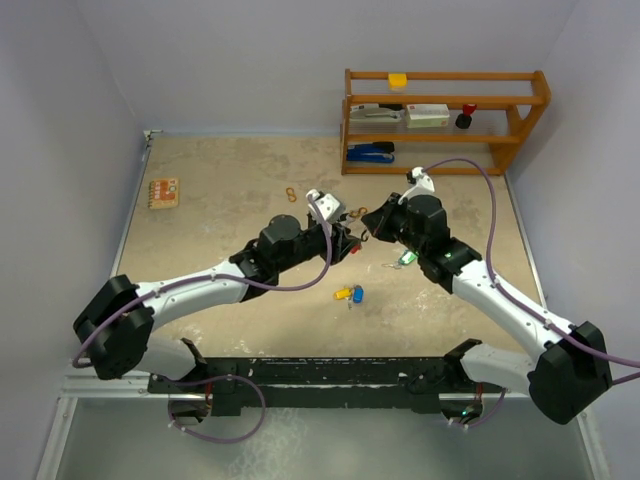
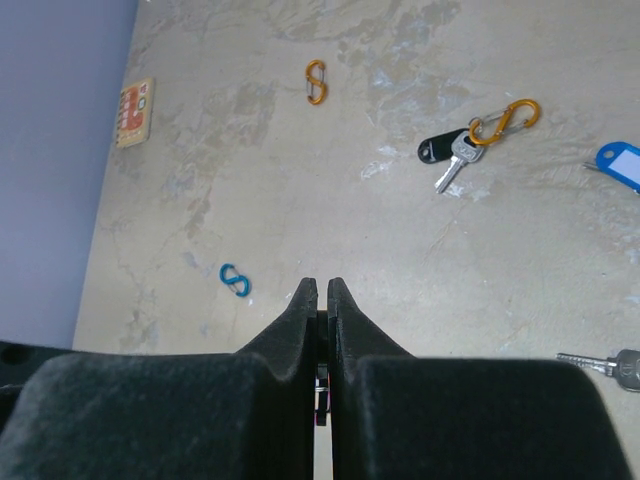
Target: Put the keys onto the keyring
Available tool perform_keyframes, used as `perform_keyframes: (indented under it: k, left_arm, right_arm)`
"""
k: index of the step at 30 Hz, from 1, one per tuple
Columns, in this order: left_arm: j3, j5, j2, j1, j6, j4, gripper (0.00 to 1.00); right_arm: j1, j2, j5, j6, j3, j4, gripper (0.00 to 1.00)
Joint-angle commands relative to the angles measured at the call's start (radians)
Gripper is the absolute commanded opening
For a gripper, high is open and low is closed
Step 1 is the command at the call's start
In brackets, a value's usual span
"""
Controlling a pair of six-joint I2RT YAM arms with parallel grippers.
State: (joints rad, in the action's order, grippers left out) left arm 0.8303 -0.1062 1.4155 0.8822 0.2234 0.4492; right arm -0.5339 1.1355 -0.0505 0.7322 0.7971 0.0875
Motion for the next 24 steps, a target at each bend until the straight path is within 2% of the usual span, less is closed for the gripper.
perform_keyframes:
  k: [1,6,10,18,24]
  left_arm:
    - [-0.052,0.077,-0.11,0.002,0.018,0.053,0.38]
    - [-0.013,0.331,-0.143,0.001,0.093,-0.056,0.43]
    - [0.018,0.505,-0.164,0.001,0.151,-0.123,0.51]
    - [0.03,0.659,-0.2,0.001,0.226,-0.207,0.63]
    - [0.037,0.714,-0.218,-0.001,0.243,-0.232,0.67]
  right_arm:
    - [0.011,-0.032,-0.048,-0.024,-0.006,0.015,0.0]
    - [0.012,-0.028,-0.073,-0.068,-0.012,0.0,0.0]
    - [0.012,-0.021,-0.108,-0.092,-0.006,-0.006,0.0]
    - [0.012,0.058,-0.107,-0.114,-0.005,0.033,0.0]
    - [0.026,0.129,-0.099,-0.117,0.0,0.082,0.0]
